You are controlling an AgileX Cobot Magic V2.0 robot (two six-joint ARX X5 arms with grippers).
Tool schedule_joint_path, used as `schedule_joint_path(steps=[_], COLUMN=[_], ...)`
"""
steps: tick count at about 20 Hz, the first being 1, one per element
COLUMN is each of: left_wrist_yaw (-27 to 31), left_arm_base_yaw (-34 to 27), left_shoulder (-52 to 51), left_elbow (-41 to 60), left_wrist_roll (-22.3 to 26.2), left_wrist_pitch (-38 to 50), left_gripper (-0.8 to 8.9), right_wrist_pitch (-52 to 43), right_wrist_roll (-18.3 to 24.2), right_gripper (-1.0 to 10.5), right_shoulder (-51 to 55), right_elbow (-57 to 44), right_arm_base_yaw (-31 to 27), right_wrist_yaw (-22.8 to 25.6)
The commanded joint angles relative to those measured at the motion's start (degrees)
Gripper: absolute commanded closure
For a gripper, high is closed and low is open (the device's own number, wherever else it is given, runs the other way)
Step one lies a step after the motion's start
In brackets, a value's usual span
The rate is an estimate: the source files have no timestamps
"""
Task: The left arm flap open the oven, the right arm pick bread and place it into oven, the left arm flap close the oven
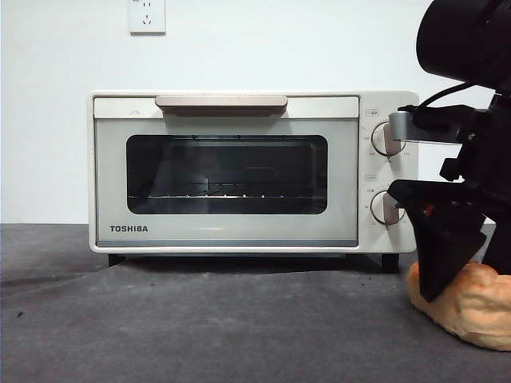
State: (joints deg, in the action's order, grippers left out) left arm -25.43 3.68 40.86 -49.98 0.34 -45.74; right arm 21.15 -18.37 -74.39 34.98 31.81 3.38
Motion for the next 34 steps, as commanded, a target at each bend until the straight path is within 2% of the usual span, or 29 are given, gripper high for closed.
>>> schedule_joint_path(steps=[1,4,10,16,21,23,29,34], left_wrist_yaw=[-0.2,-0.2,0.0,3.6,8.0,8.1,12.0,12.4], left_arm_base_yaw=[0.3,2.4,11.1,18.3,22.3,23.1,25.6,27.0], left_shoulder=[0.3,0.8,7.6,20.6,30.9,33.9,38.8,40.8], left_elbow=[-1.2,-1.2,-2.2,-7.8,-12.5,-13.7,-14.3,-14.3], left_wrist_roll=[0.4,-0.7,-5.9,-5.9,-4.1,-3.6,-1.5,-1.2], left_wrist_pitch=[0.8,3.3,15.1,24.0,28.9,29.8,31.4,30.9], left_gripper=[7.97,7.96,7.95,7.96,7.96,7.96,7.96,7.96], right_wrist_pitch=[-0.2,0.0,7.4,14.7,17.0,17.2,18.1,18.4], right_wrist_roll=[-0.7,-0.7,-0.5,-0.5,-0.5,-0.5,0.2,0.4], right_gripper=[7.5,7.5,7.5,7.5,7.5,7.5,7.5,7.5], right_shoulder=[-0.5,2.7,15.1,25.6,30.6,31.8,33.1,33.0], right_elbow=[0.3,0.5,3.0,6.9,9.7,10.5,11.6,11.6], right_arm_base_yaw=[0.3,0.4,0.4,0.3,0.3,0.3,0.3,0.3], right_wrist_yaw=[-0.5,-0.8,-2.1,-2.0,-1.9,-1.9,-1.9,-1.9])
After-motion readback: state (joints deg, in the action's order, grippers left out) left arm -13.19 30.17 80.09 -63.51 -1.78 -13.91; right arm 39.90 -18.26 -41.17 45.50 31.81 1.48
